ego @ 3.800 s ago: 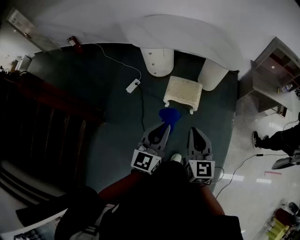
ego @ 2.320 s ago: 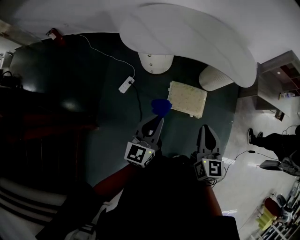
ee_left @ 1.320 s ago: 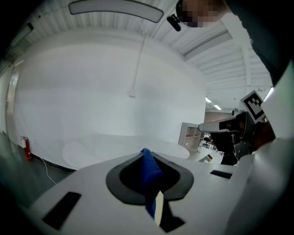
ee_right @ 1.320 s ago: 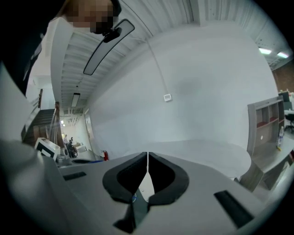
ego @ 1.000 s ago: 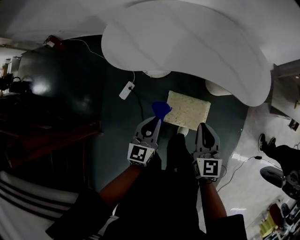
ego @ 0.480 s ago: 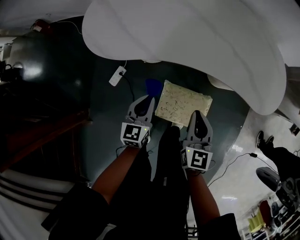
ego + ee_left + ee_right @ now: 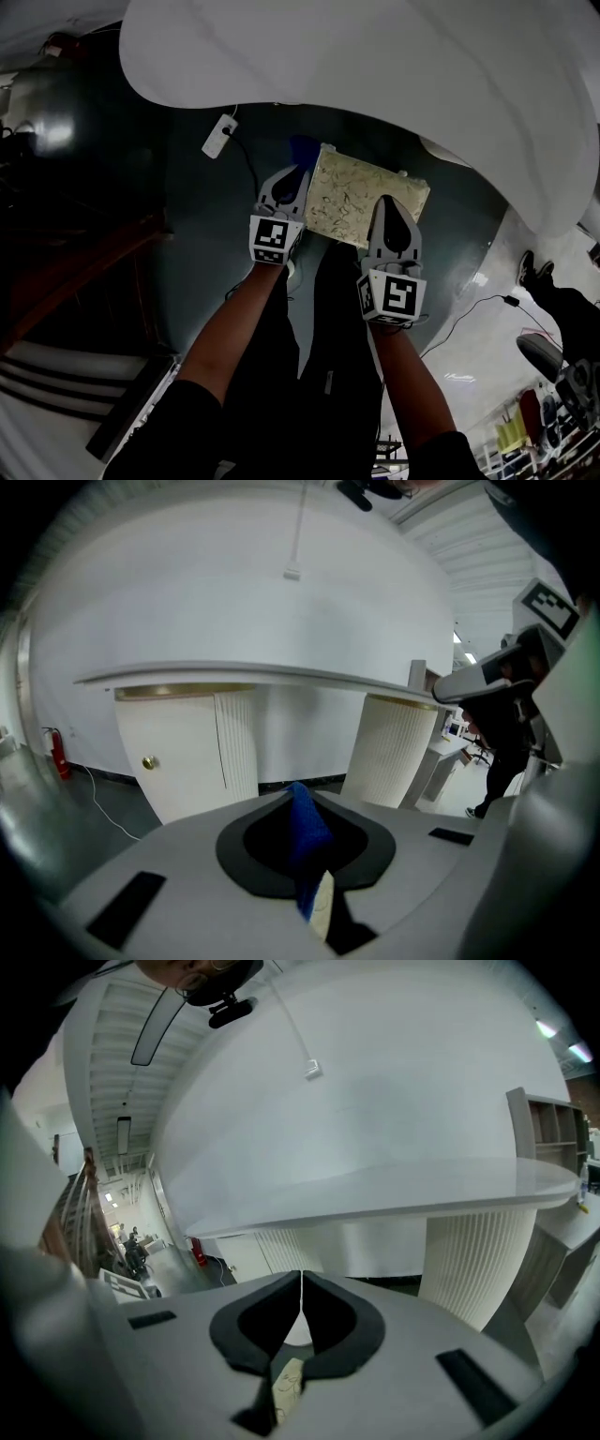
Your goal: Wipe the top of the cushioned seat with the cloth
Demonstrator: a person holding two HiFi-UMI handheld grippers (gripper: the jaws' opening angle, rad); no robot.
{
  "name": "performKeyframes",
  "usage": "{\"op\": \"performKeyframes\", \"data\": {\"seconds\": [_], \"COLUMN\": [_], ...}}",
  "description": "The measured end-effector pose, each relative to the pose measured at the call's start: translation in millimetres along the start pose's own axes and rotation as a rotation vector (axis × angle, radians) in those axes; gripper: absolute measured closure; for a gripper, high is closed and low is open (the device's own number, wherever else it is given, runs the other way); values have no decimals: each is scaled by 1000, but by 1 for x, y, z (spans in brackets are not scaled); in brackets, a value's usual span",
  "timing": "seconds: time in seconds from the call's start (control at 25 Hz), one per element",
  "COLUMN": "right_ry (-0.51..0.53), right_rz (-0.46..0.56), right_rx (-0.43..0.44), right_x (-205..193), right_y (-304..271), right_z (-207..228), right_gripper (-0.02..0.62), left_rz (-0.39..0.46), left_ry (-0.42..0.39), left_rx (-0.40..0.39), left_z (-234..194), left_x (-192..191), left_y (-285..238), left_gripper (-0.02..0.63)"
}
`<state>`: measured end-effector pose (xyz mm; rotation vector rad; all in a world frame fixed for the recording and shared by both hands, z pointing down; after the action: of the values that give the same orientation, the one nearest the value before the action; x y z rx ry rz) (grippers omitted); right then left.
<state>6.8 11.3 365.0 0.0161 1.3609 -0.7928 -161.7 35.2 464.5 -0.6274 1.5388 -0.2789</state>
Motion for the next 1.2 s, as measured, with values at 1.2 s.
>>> {"op": "performKeyframes", "data": {"seconds": [1.2], "right_ry": [-22], "right_rz": [-70], "right_rx": [-3], "right_x": [-93], "right_y": [-37], "right_z": [47], "right_gripper": [558], "left_rz": [-224], "left_ry": [-51], "left_rx": [-78], "left_z": [12], "left_x": [-142], "left_y": [-98], "left_gripper": [569]}}
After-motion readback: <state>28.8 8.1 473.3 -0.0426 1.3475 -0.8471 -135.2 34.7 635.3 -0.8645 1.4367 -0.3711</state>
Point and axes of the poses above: the fingertips, and each gripper's own axes: y backward along the fingers, z to its right, x out of its top, the point moved 2 cm from there along y, backward along the fingers, and after that the axes turned 1 degree about -x, right-handed, at the moved point
